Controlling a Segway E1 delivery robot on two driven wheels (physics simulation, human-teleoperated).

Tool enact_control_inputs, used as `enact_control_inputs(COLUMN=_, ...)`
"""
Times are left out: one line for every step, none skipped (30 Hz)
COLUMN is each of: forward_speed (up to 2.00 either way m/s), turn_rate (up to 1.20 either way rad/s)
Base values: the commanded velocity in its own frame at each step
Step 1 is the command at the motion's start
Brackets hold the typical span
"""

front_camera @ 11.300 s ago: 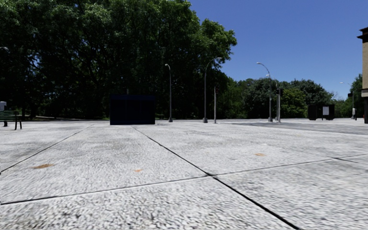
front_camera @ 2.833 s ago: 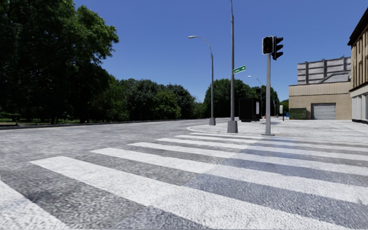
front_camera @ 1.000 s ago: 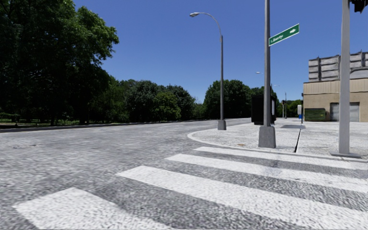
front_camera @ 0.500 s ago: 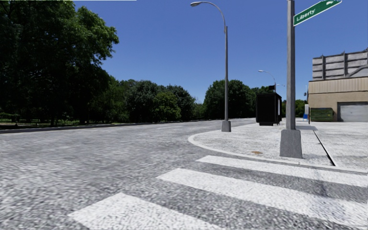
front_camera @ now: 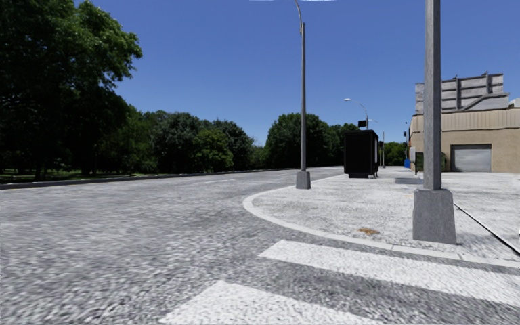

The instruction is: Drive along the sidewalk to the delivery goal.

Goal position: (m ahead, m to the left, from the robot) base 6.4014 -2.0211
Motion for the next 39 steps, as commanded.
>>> enact_control_inputs(forward_speed=1.79, turn_rate=-0.47)
enact_control_inputs(forward_speed=1.72, turn_rate=-0.54)
enact_control_inputs(forward_speed=1.66, turn_rate=-0.57)
enact_control_inputs(forward_speed=1.64, turn_rate=-0.57)
enact_control_inputs(forward_speed=1.64, turn_rate=-0.57)
enact_control_inputs(forward_speed=1.63, turn_rate=-0.57)
enact_control_inputs(forward_speed=1.63, turn_rate=-0.58)
enact_control_inputs(forward_speed=1.63, turn_rate=-0.58)
enact_control_inputs(forward_speed=1.63, turn_rate=-0.58)
enact_control_inputs(forward_speed=1.63, turn_rate=-0.58)
enact_control_inputs(forward_speed=1.63, turn_rate=-0.58)
enact_control_inputs(forward_speed=1.63, turn_rate=-0.55)
enact_control_inputs(forward_speed=1.63, turn_rate=-0.46)
enact_control_inputs(forward_speed=1.63, turn_rate=-0.46)
enact_control_inputs(forward_speed=1.63, turn_rate=-0.41)
enact_control_inputs(forward_speed=1.63, turn_rate=-0.4)
enact_control_inputs(forward_speed=1.63, turn_rate=-0.34)
enact_control_inputs(forward_speed=1.63, turn_rate=-0.29)
enact_control_inputs(forward_speed=1.63, turn_rate=-0.29)
enact_control_inputs(forward_speed=1.63, turn_rate=-0.28)
enact_control_inputs(forward_speed=1.63, turn_rate=-0.28)
enact_control_inputs(forward_speed=1.63, turn_rate=-0.28)
enact_control_inputs(forward_speed=1.63, turn_rate=-0.28)
enact_control_inputs(forward_speed=1.63, turn_rate=-0.28)
enact_control_inputs(forward_speed=1.63, turn_rate=-0.28)
enact_control_inputs(forward_speed=1.63, turn_rate=-0.28)
enact_control_inputs(forward_speed=1.63, turn_rate=-0.28)
enact_control_inputs(forward_speed=1.63, turn_rate=-0.28)
enact_control_inputs(forward_speed=1.63, turn_rate=-0.28)
enact_control_inputs(forward_speed=1.63, turn_rate=-0.28)
enact_control_inputs(forward_speed=1.63, turn_rate=-0.28)
enact_control_inputs(forward_speed=1.63, turn_rate=-0.28)
enact_control_inputs(forward_speed=1.63, turn_rate=-0.3)
enact_control_inputs(forward_speed=1.63, turn_rate=-0.34)
enact_control_inputs(forward_speed=1.63, turn_rate=-0.36)
enact_control_inputs(forward_speed=1.63, turn_rate=-0.36)
enact_control_inputs(forward_speed=1.63, turn_rate=-0.43)
enact_control_inputs(forward_speed=1.63, turn_rate=-0.49)
enact_control_inputs(forward_speed=1.63, turn_rate=-0.51)
